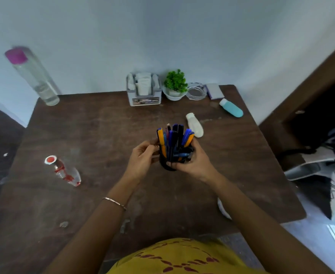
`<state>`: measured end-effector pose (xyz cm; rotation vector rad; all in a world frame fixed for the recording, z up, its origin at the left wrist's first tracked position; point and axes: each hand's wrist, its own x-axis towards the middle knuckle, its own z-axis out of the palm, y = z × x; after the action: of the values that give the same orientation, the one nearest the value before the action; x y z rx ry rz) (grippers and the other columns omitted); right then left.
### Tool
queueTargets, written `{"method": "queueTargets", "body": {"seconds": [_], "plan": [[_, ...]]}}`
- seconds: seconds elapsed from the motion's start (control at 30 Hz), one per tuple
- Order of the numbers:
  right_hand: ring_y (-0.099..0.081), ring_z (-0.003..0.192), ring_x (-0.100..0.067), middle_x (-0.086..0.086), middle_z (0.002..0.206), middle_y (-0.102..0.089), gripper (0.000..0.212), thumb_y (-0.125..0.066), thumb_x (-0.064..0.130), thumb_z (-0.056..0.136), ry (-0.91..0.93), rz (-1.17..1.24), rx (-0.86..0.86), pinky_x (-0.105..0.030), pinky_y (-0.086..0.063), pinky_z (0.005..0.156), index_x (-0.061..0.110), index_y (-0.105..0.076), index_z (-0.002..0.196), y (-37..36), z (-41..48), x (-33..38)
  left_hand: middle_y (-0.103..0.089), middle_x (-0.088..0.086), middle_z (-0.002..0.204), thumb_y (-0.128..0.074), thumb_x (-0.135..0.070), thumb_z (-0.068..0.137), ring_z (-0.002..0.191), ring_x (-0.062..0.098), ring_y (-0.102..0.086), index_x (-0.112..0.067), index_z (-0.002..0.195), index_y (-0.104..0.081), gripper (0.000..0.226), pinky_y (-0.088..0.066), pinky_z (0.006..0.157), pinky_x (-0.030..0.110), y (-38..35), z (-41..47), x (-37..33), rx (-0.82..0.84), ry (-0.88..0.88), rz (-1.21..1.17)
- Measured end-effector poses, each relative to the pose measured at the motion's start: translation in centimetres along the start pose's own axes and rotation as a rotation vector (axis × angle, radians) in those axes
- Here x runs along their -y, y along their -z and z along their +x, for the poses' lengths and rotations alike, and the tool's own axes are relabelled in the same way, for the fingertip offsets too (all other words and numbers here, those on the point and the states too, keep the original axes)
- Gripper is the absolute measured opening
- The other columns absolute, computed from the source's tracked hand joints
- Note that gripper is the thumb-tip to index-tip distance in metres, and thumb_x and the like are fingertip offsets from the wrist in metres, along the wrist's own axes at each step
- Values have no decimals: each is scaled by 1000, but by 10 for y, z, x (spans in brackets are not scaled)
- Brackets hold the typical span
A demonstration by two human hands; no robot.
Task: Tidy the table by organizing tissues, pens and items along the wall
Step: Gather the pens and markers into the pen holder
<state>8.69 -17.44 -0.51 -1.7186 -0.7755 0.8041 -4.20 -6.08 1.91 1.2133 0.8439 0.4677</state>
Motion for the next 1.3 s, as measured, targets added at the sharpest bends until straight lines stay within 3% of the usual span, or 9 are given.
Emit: {"method": "queueTargets", "body": {"seconds": [0.3,0.43,0.57,0.67,0.8,0.87,0.97,1.1,1.3], "plan": [[-66,102,-6,8,113,-67,76,-90,14,59,30,30,-265,-29,-54,89,24,-51,123,101,25,-9,-69,-8,93,-50,-8,97,82,-1,-67,-14,110,-64,20,-53,76,20,-87,60,-12,263,-68,96],[-64,111,-14,3,119,-67,83,-91,31,54,52,52,-303,-43,-51,97,22,-51,126,152,53,-17,-68,3,107,-53,-11,96,100,16,-63,-17,104,-67,18,-52,74,24,-121,95,-9,229,-86,157],[-64,110,-16,3,118,-67,80,-92,45,50,61,18,-288,-45,-51,97,29,-52,118,207,99,-25,-69,0,106,-55,-12,95,101,14,-63,-25,99,-67,19,-52,80,31,-150,132,-10,144,-107,271],[-65,108,-16,6,114,-68,77,-90,55,49,48,-47,-315,-47,-52,94,31,-52,112,245,141,-35,-68,-5,108,-62,-17,90,104,10,-62,-25,106,-66,18,-46,89,24,-169,160,-7,97,-176,499],[-65,98,-9,13,103,-67,64,-88,41,57,67,-109,-388,-37,-55,89,25,-53,108,280,191,-37,-60,-8,126,-73,-46,69,122,12,-53,-29,125,-58,60,-37,107,41,-184,193,4,44,-194,960],[-64,97,-8,15,101,-65,64,-88,42,57,67,-125,-388,-34,-54,87,26,-52,107,293,217,-39,-53,-8,135,-74,-47,71,131,14,-44,-31,130,-53,65,-24,114,51,-191,208,10,54,-169,1105],[-62,97,-10,15,100,-63,64,-88,39,60,46,-133,-395,-30,-53,84,25,-50,110,305,251,-45,-38,-4,149,-75,-45,71,143,18,-25,-29,139,-44,76,-13,118,49,-198,228,20,103,-152,1280],[-62,101,-14,9,107,-64,68,-89,37,59,6,-122,-375,-35,-55,88,23,-49,113,313,284,-59,-18,1,159,-79,-46,68,148,23,-6,-22,150,-28,99,-16,118,45,-202,249,24,221,-96,1458],[-61,103,-15,11,105,-61,67,-88,38,61,-24,-146,-322,-32,-53,89,26,-46,112,312,310,-78,-7,2,160,-83,-50,61,146,26,-9,-21,152,-19,115,-27,114,49,-204,264,23,264,3,1474]]}}
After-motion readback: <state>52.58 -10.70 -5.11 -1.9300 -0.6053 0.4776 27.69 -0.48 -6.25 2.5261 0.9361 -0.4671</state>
